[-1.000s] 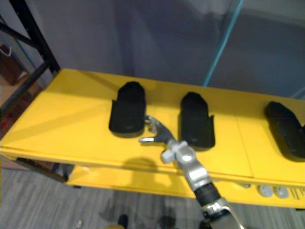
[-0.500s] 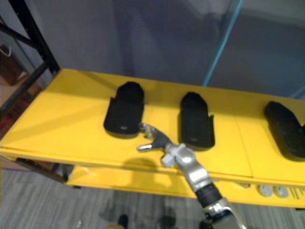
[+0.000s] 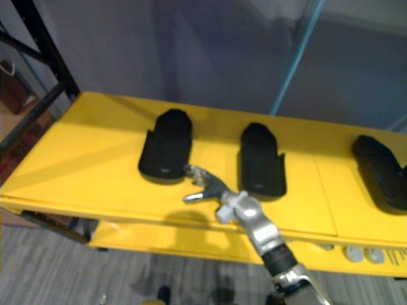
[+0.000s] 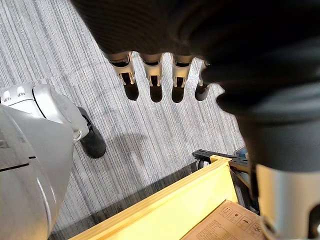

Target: Walk over and take plastic housings, then place them on the shelf

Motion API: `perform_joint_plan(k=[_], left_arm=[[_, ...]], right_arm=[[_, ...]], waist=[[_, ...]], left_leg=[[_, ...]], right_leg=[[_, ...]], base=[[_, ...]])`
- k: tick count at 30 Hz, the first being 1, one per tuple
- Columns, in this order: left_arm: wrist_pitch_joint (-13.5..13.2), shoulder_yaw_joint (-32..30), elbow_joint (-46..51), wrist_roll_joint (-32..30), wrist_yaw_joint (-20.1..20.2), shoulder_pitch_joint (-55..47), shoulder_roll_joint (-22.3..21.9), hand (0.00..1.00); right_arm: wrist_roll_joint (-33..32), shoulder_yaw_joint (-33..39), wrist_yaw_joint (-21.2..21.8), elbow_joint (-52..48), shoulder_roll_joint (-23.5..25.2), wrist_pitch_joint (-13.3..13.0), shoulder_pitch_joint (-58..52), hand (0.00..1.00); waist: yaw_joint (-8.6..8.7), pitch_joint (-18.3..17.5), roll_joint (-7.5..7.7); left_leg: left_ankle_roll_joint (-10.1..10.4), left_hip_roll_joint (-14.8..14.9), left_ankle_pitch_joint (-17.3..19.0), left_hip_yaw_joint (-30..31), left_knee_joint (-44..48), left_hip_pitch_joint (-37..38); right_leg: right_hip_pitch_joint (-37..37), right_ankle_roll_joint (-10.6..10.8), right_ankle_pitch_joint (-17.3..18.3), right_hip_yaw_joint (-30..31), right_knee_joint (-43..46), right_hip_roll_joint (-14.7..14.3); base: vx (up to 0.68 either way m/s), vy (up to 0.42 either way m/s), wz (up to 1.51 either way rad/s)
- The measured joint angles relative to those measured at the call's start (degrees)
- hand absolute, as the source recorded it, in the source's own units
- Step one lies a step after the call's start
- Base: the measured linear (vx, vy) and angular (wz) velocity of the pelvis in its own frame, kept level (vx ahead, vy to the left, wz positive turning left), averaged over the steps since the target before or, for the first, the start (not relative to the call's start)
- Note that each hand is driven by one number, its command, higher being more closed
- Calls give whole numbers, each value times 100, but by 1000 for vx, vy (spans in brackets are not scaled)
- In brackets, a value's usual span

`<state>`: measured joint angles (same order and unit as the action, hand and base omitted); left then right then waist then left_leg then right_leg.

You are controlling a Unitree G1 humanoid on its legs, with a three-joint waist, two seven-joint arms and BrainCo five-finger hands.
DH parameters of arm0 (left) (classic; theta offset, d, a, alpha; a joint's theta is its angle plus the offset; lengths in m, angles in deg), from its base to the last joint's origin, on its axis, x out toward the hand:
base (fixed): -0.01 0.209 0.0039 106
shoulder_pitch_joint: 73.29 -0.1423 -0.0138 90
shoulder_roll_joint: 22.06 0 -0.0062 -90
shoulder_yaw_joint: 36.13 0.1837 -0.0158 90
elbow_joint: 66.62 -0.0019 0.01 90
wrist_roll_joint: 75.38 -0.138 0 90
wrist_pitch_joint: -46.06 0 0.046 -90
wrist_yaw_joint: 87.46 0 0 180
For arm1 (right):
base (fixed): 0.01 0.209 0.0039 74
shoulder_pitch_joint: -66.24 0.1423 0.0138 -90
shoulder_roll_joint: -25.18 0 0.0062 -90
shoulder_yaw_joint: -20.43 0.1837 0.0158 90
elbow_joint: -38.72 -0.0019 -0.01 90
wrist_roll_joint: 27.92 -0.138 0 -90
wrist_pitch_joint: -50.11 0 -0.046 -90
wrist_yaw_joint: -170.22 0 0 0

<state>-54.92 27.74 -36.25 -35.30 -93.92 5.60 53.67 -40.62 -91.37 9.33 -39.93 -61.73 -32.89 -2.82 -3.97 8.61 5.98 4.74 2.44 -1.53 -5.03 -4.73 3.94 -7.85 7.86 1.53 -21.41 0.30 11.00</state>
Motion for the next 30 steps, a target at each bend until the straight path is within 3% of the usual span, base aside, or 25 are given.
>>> perform_joint_plan(k=[5, 8, 10, 17, 24, 30], left_arm=[[110, -5, 0, -5, -1, 0, 3, 0], [114, -11, 1, -7, -4, -14, 0, 0], [114, -12, 6, -8, -3, -22, 3, 0], [123, -12, 3, -12, 2, -25, 16, 0], [311, -13, -51, -71, 0, -103, 30, 0], [357, -5, -231, -74, 1, -162, 53, 0]], right_arm=[[28, 58, -648, -37, -10, -225, 0, 0], [220, 514, -1035, -529, -58, -344, 4, 0], [247, 1205, -1329, -1184, -284, -612, 100, 0], [258, 2351, -2101, -2334, -1226, -1104, 961, 0], [222, 3756, -3544, -2234, -2130, -1181, 1136, 0], [185, 5174, -4537, -1321, -2020, -1124, -104, 0]], waist=[[3, -2, 1], [-4, -53, 3], [25, -97, 17], [215, -395, 23], [441, -640, -26], [642, -811, -53]], left_leg=[[0, 0, 0, -5, 0, 0], [0, 22, -1, -43, 2, -31], [-1, 24, -1, -53, 2, -27], [3, 107, 0, -209, -1, -15], [48, 196, -27, -419, -30, -1], [103, 324, -32, -791, -31, 47]], right_leg=[[4, 0, -3, 10, 0, 0], [80, -23, -41, 113, 0, -15], [84, -34, -58, 124, -2, -16], [182, -69, -123, 308, -13, -67], [333, -100, -146, 567, -7, -174], [490, -170, -231, 903, -31, -319]], base=[[0, 0, 0], [-3, 5, -10], [-3, 6, -5], [-26, -1, -13], [-40, -23, -16], [-22, -36, -30]])
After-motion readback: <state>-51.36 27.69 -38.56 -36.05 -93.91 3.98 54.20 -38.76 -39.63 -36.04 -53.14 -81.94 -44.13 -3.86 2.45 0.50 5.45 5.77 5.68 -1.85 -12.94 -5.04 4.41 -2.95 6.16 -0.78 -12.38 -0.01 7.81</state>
